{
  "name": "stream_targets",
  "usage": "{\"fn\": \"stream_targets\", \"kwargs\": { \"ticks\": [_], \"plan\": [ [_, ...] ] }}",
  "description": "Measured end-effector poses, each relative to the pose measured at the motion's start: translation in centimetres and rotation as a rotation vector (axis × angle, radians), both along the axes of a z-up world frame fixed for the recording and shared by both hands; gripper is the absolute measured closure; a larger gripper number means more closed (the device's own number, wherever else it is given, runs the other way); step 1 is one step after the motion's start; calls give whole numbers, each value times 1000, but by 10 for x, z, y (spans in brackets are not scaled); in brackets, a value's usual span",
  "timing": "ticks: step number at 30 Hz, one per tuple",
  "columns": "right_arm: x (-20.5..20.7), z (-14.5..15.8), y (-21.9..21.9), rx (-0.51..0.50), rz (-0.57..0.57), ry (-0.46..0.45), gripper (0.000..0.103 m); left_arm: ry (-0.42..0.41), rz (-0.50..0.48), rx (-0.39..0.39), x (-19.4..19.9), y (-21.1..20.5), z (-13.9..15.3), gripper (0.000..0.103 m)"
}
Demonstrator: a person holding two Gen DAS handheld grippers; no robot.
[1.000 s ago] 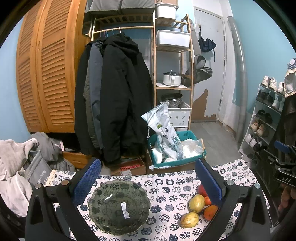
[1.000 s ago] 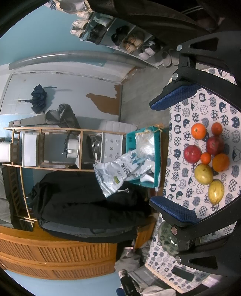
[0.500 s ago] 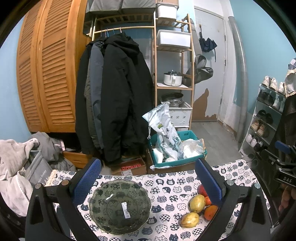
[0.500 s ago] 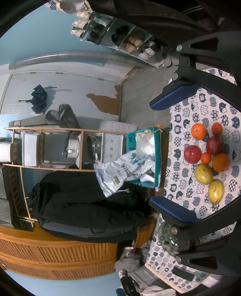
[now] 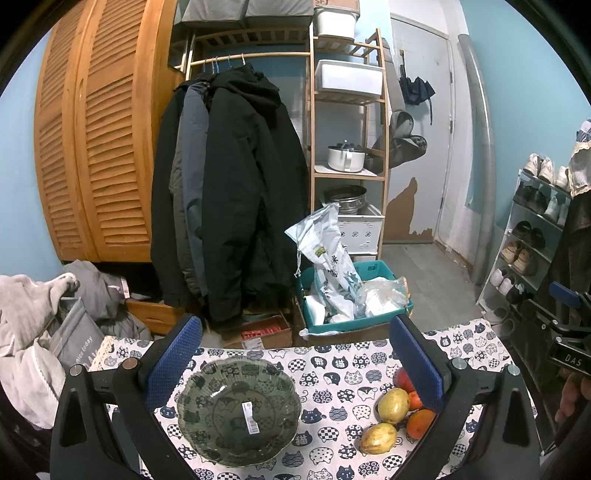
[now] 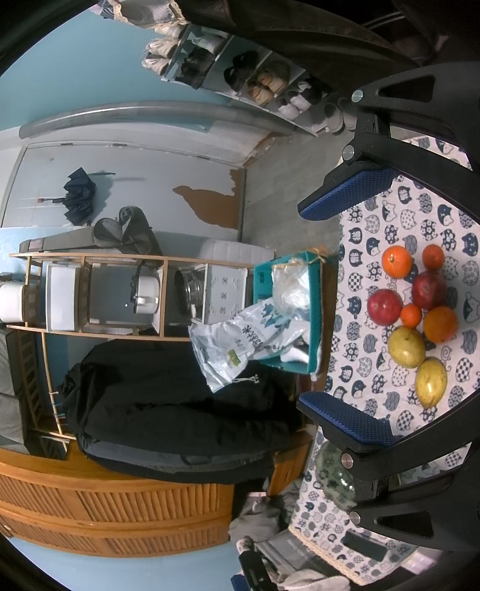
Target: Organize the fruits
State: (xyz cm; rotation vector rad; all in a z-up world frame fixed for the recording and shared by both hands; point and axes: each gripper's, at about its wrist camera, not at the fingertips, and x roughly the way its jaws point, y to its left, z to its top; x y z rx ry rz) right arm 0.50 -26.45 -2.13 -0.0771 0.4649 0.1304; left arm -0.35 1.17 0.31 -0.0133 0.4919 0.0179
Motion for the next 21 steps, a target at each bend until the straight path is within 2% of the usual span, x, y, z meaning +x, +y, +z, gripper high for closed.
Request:
{"fn": "stream_targets", "kwargs": {
  "ticks": [21],
  "plan": [
    [0, -1, -2, -2, 0, 2, 11, 1, -3, -1, 0, 1, -1, 1]
  ]
}}
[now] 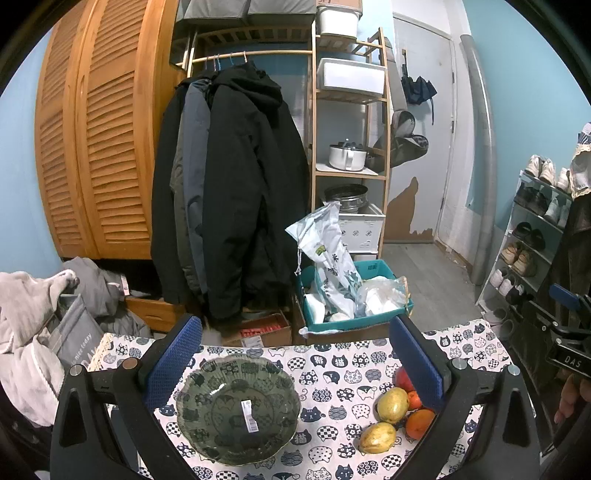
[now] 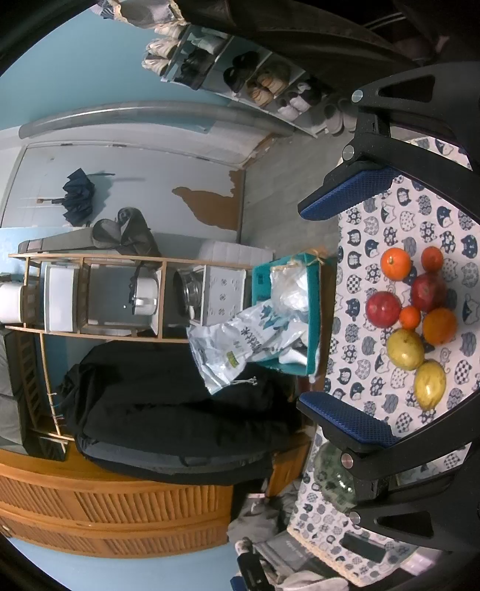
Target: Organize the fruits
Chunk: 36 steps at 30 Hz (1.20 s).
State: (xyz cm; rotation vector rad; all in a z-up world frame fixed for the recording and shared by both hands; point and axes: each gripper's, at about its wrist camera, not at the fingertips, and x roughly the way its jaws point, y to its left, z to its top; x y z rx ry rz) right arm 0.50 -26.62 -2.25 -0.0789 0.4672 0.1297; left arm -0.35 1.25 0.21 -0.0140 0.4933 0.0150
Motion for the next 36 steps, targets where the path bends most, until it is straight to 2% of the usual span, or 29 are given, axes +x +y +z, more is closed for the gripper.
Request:
{"fn": "stream_targets", "kwargs": {
  "ticks": [14, 25, 36],
  "plan": [
    [4, -13, -20, -15, -31, 39, 11, 55, -18, 6, 9, -15, -15, 1],
    [19, -52, -40, -40, -74, 186, 11, 275, -79, 2, 39, -34, -76, 1],
    [36, -119, -58, -38, -94, 398, 11, 456, -121, 22, 60, -58, -142, 1]
  ]
}}
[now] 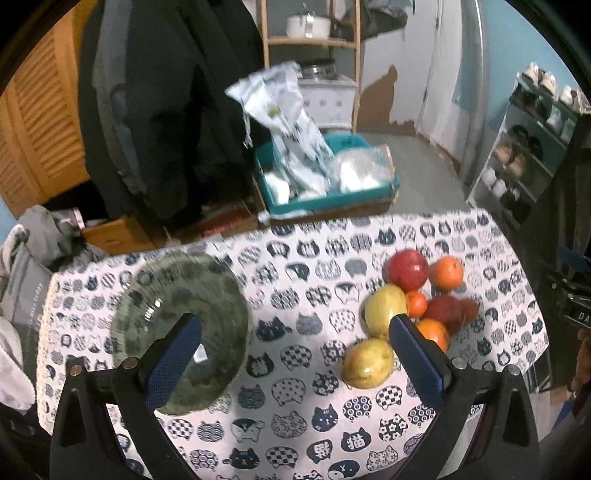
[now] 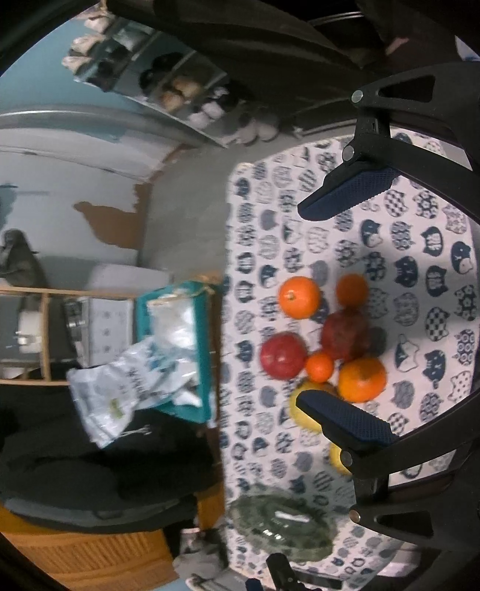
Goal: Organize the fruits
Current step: 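Move both tools down toward the fruit cluster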
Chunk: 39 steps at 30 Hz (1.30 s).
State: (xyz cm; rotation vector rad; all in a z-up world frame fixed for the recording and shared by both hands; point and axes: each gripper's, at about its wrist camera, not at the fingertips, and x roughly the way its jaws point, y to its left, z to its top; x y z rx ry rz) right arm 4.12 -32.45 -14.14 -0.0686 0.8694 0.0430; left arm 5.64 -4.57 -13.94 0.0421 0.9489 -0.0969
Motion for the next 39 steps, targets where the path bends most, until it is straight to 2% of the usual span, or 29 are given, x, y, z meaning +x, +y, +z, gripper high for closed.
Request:
{"fn": "stream_targets", "kwargs": {
  "ticks": [9, 17, 23, 30, 39],
  "plan": [
    [11, -43, -17, 34, -28, 118, 11, 134, -47, 2, 12, -21, -52, 1],
    [17, -85, -35, 27, -44, 225, 11, 224, -80, -12, 21, -44, -85, 1],
    [26, -124, -44, 8, -9, 318, 12, 297, -91, -10, 31, -58, -116, 1],
    [36, -154, -48, 2, 58, 372, 18, 356, -108, -26, 37, -69, -138, 1],
    [53, -173, -50, 38, 121, 393, 30, 399, -135, -27, 41, -80, -154, 1]
  ]
}}
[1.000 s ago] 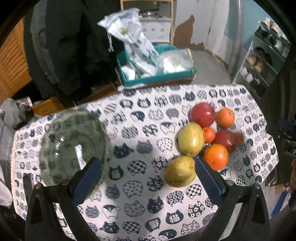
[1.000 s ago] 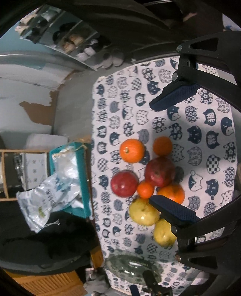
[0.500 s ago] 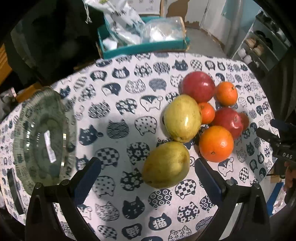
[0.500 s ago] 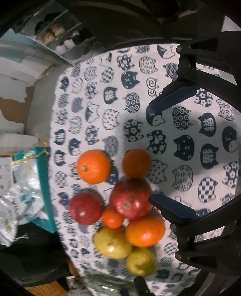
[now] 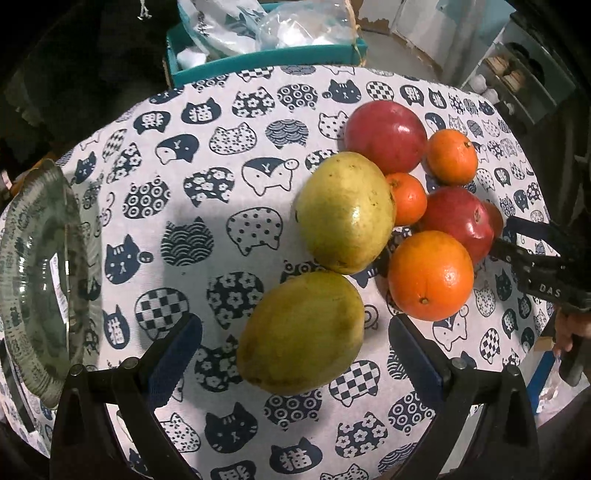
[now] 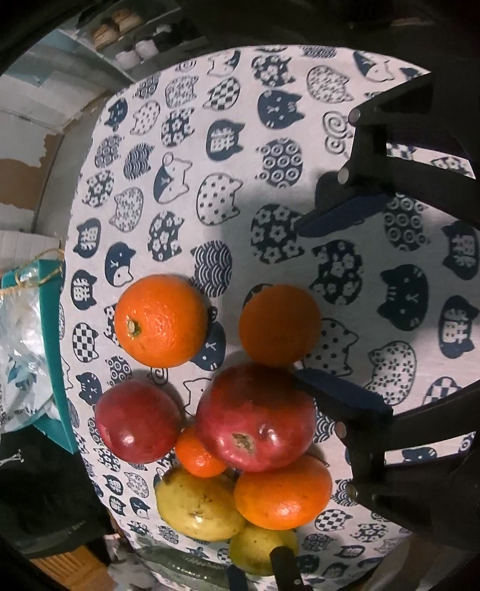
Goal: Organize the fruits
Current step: 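Move both tools down toward the fruit cluster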
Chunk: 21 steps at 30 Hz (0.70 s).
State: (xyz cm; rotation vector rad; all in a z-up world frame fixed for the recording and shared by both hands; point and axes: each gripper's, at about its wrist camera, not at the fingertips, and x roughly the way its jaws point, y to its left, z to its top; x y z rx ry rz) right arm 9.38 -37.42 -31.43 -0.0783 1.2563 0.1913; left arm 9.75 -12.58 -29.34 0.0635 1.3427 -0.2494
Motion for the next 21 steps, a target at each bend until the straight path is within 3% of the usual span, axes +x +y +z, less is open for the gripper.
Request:
{"fn": "stream_targets", "kwargs": {
  "ticks": [4, 8, 11, 17, 21],
  "plan": [
    [5, -5, -4, 37, 5, 9, 37, 21, -7, -10, 1, -2, -6, 1],
    [5, -2, -5, 101, 26, 18, 62, 40, -7, -16, 1, -1, -12, 2],
    [3, -1, -3, 104, 20, 27, 62, 61, -7, -29, 3, -2, -16, 7],
    [-8, 2, -11, 74, -17, 33, 62, 81, 0, -42, 4, 0, -21, 8],
    [-16, 5, -22, 56, -60, 54, 62, 95, 4, -58, 5, 3, -23, 16]
  ]
}}
